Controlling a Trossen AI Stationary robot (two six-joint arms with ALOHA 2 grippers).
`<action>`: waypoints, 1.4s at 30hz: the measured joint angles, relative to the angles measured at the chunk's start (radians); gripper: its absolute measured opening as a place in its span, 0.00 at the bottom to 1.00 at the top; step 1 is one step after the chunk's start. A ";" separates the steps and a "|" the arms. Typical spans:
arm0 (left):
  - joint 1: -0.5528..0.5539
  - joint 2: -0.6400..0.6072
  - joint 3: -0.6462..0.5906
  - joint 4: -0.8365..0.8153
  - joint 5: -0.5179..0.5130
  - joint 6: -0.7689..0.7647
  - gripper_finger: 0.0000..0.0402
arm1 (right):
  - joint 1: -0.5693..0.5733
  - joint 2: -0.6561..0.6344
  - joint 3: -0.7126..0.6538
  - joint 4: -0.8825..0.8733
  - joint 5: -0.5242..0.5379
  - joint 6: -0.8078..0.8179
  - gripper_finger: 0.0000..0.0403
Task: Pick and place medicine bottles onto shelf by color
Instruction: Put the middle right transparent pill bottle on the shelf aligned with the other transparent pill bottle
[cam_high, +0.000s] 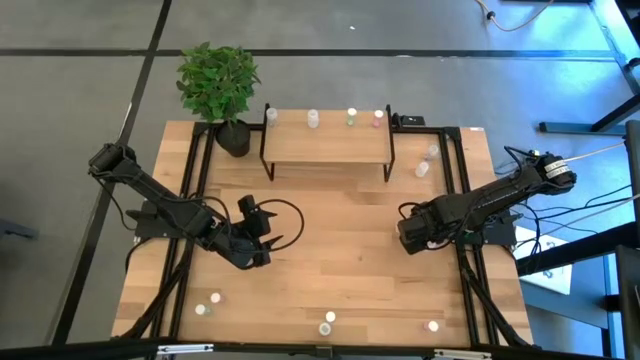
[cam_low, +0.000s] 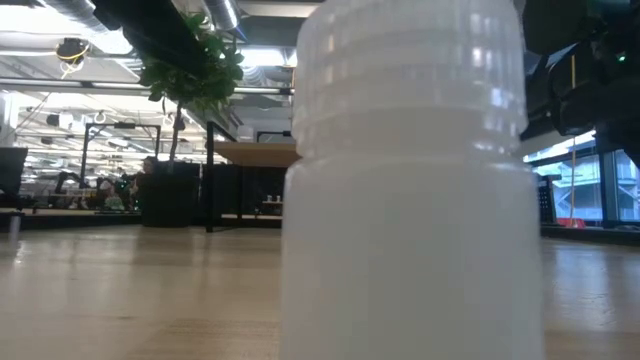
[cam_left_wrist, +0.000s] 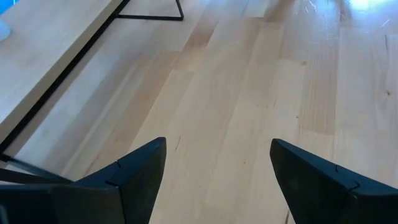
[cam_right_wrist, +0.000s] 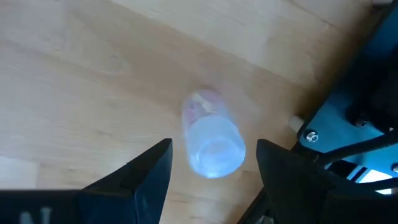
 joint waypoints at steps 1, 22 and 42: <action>0.000 0.000 0.000 0.000 0.000 0.000 0.70 | 0.000 0.000 -0.014 0.003 -0.001 0.002 0.58; 0.000 0.000 0.000 0.000 0.000 0.001 0.70 | 0.000 0.001 -0.132 0.181 -0.052 0.021 0.49; 0.000 0.000 0.000 -0.007 0.000 0.026 0.70 | -0.035 0.001 -0.020 0.182 0.015 -0.116 0.40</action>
